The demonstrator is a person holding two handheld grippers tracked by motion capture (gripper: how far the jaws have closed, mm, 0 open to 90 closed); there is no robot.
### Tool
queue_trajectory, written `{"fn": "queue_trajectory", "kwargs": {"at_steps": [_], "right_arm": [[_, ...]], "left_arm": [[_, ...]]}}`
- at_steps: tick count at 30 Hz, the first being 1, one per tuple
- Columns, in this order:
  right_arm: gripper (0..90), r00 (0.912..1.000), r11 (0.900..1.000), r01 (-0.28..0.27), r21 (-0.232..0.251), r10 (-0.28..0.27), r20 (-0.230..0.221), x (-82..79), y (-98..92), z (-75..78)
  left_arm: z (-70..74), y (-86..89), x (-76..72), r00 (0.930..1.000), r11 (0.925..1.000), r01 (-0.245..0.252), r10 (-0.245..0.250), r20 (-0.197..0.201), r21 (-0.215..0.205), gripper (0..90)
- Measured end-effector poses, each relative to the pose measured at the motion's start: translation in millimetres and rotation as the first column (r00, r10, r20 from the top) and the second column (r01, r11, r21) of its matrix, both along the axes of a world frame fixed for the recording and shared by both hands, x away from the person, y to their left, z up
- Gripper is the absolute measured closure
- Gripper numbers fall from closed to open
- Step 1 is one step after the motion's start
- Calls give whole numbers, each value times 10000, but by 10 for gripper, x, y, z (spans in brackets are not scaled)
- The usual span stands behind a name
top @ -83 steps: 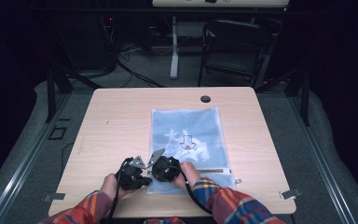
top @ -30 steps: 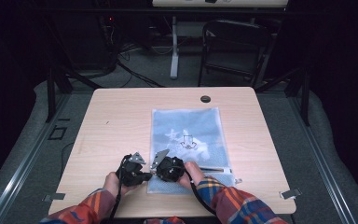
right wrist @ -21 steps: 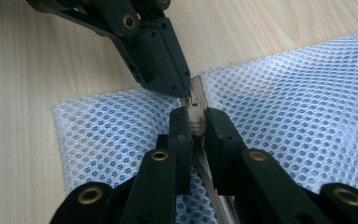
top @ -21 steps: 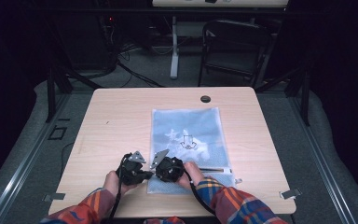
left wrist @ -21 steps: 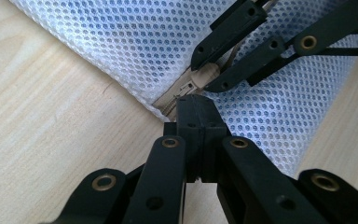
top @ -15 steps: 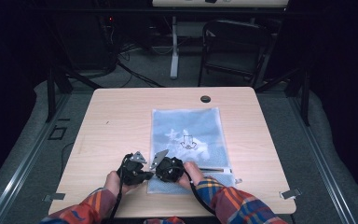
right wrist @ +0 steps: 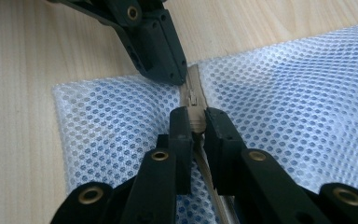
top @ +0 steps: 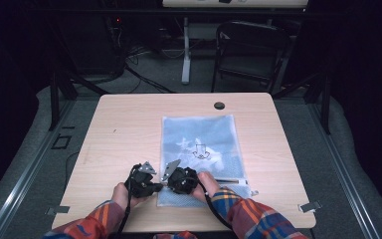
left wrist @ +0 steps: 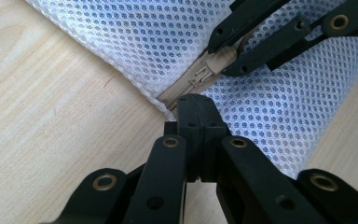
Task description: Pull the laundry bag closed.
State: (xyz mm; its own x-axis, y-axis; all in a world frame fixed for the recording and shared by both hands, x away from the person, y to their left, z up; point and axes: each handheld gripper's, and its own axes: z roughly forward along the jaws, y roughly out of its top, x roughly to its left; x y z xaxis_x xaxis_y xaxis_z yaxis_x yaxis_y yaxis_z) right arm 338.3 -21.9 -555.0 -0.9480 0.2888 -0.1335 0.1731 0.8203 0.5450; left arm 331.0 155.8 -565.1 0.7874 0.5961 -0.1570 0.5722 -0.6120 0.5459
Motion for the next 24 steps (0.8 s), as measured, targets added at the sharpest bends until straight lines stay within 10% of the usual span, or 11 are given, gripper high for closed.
{"fn": "queue_trajectory", "kwargs": {"at_steps": [24], "right_arm": [[813,9999,9996,-61,-285,58,-116,-5,-113,57]], "left_arm": [[0,11,5,9999,9999,-102,102,-37,-35,900]]}}
